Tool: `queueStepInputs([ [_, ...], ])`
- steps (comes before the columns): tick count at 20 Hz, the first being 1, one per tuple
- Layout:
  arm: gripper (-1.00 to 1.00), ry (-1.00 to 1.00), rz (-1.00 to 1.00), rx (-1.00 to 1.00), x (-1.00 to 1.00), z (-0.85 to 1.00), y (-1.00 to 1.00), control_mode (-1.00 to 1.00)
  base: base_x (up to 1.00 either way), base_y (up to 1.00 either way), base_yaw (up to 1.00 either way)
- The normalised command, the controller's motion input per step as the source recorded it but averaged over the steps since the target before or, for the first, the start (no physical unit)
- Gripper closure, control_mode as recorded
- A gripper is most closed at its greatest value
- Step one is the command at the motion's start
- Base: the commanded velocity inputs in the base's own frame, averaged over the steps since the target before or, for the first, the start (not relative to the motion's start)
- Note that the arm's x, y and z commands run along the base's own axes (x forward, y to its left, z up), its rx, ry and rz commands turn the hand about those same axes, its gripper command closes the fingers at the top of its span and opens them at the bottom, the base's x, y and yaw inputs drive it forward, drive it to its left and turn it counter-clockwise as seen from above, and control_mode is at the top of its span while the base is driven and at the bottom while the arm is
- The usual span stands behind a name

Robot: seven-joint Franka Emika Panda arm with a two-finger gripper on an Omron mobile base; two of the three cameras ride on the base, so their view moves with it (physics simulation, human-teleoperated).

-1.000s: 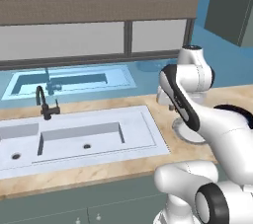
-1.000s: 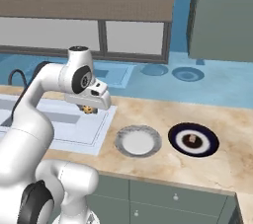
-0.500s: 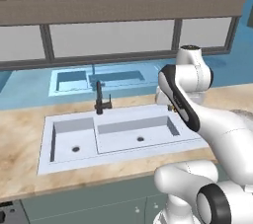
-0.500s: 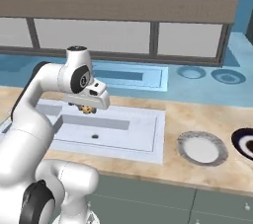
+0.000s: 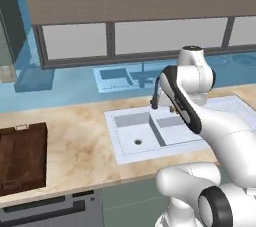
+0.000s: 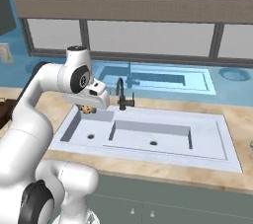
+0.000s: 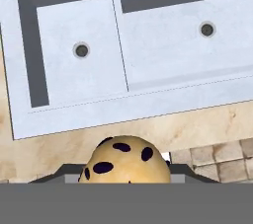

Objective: Move the dessert items from the plate to the tray.

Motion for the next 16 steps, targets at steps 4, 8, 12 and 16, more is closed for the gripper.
queueStepInputs([
  [4, 1.00, 0.00, 0.00, 0.00, 0.00, 0.00, 0.00, 1.00, 0.00, 0.95, -0.03],
  [8, 1.00, 0.00, 0.00, 0.00, 0.00, 0.00, 0.00, 1.00, 0.00, 0.94, -0.02],
  [12, 1.00, 0.00, 0.00, 0.00, 0.00, 0.00, 0.00, 1.00, 0.00, 0.91, -0.02],
  [16, 1.00, 0.00, 0.00, 0.00, 0.00, 0.00, 0.00, 1.00, 0.00, 0.78, -0.01],
])
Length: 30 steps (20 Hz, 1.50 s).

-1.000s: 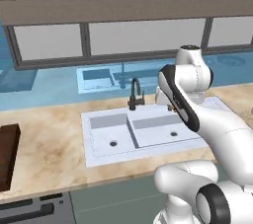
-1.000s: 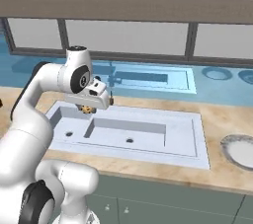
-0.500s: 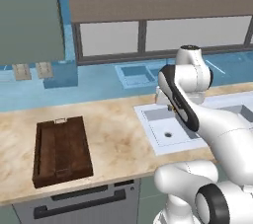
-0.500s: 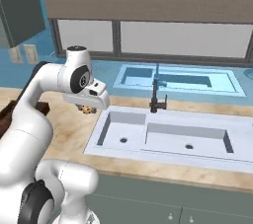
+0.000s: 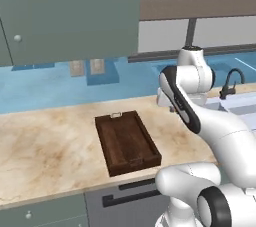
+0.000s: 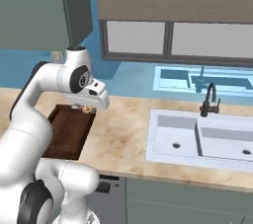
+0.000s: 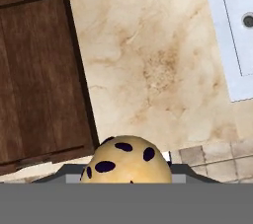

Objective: Move the dessert items from the plate to the tray.

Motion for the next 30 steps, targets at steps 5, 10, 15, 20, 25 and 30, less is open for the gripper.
queueStepInputs([
  [5, 1.00, 0.00, 0.00, 0.00, 0.00, 0.00, 0.00, 1.00, 0.00, 0.63, -0.01],
  [10, 1.00, 0.00, 0.00, 0.00, 0.00, 0.00, 0.00, 1.00, 0.00, 0.64, -0.01],
  [15, 1.00, 0.00, 0.00, 0.00, 0.00, 0.00, 0.06, -1.00, 0.00, 0.46, -0.01],
  [20, 1.00, -0.02, 0.00, 0.00, 0.17, 0.00, 0.03, -1.00, 0.00, 0.00, 0.00],
  [25, 1.00, 0.00, 0.00, 0.00, 0.20, -0.06, -0.04, -1.00, 0.00, 0.00, 0.00],
  [30, 1.00, 0.00, 0.00, 0.00, 0.14, -0.08, -0.06, -1.00, 0.00, 0.00, 0.00],
])
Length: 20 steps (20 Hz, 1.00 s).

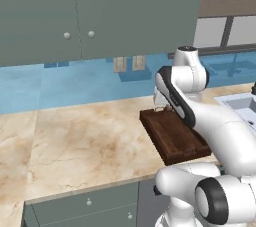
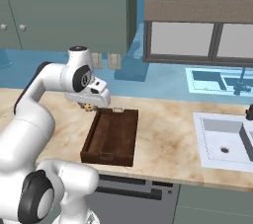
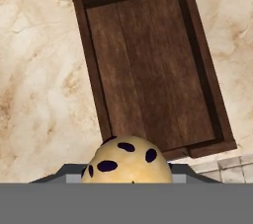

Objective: Move the dessert items from the plate to the tray.

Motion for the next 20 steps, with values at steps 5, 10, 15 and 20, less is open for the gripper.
queueStepInputs([
  [5, 1.00, 0.00, 0.00, 0.00, 0.13, -0.16, -0.06, -1.00, 0.00, 0.00, 0.00],
  [10, 1.00, -0.03, 0.00, 0.00, 0.19, -0.31, -0.05, -1.00, 0.00, 0.00, 0.00],
  [15, 1.00, -0.05, 0.00, 0.00, 0.28, -0.39, -0.11, -1.00, 0.00, 0.00, 0.00],
  [20, 1.00, -0.06, 0.02, 0.00, 0.31, -0.47, -0.23, -1.00, 0.00, 0.00, 0.00],
])
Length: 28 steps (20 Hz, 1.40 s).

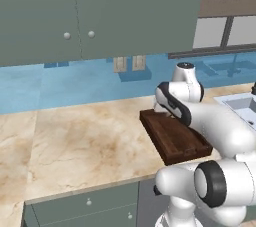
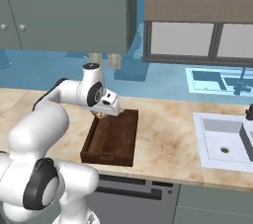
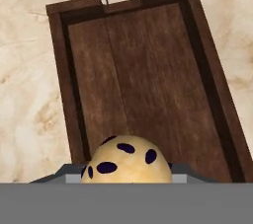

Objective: Move the dessert items from the plate to the tray.

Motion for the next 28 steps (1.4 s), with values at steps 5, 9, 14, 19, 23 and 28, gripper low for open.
queueStepInputs([
  [5, 1.00, 0.00, 0.00, 0.00, 0.47, -0.28, -0.18, -1.00, 0.00, 0.00, 0.00],
  [9, 1.00, 0.00, 0.00, 0.00, 0.47, -0.14, -0.03, -1.00, 0.00, 0.00, 0.00],
  [14, 1.00, 0.00, 0.00, 0.00, 0.35, -0.05, 0.00, -1.00, 0.00, 0.00, 0.00],
  [19, 1.00, 0.00, 0.00, 0.00, 0.21, -0.13, 0.00, -1.00, 0.00, 0.00, 0.00],
  [23, 1.00, 0.02, 0.00, 0.00, 0.05, -0.26, 0.00, -1.00, 0.00, 0.00, 0.00],
  [28, 1.00, 0.00, 0.00, 0.00, 0.07, -0.25, 0.00, -1.00, 0.00, 0.00, 0.00],
])
